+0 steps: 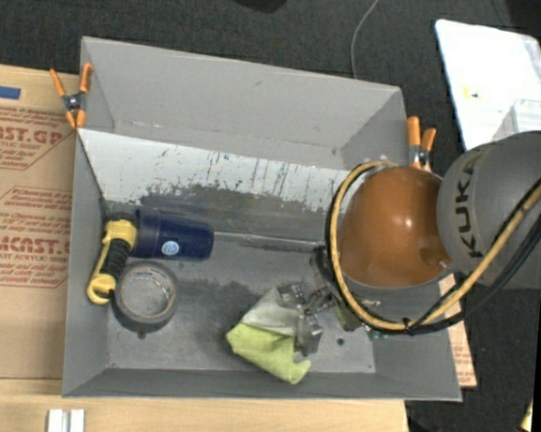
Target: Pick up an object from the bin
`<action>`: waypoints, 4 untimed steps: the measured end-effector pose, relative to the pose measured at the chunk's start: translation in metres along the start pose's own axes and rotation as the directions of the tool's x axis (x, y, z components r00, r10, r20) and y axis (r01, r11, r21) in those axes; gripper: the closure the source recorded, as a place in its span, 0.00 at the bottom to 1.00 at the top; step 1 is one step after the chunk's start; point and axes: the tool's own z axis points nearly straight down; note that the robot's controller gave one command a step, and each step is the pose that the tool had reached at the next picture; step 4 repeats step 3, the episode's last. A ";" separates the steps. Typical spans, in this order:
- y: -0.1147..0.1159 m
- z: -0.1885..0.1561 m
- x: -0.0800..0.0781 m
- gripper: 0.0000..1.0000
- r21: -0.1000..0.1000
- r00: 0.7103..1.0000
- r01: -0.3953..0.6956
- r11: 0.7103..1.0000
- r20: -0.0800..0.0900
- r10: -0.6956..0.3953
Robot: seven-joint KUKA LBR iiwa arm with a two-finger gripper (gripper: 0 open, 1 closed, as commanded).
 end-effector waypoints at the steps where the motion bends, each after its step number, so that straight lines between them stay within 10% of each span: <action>1: 0.028 0.024 -0.019 1.00 0.002 0.998 0.058 0.998 0.010 -0.058; 4: 0.030 -0.065 -0.023 1.00 -0.004 0.999 0.054 0.999 0.000 -0.054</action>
Offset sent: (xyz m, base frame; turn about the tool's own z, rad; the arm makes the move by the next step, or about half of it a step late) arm 0.0147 0.0109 0.1005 -0.0016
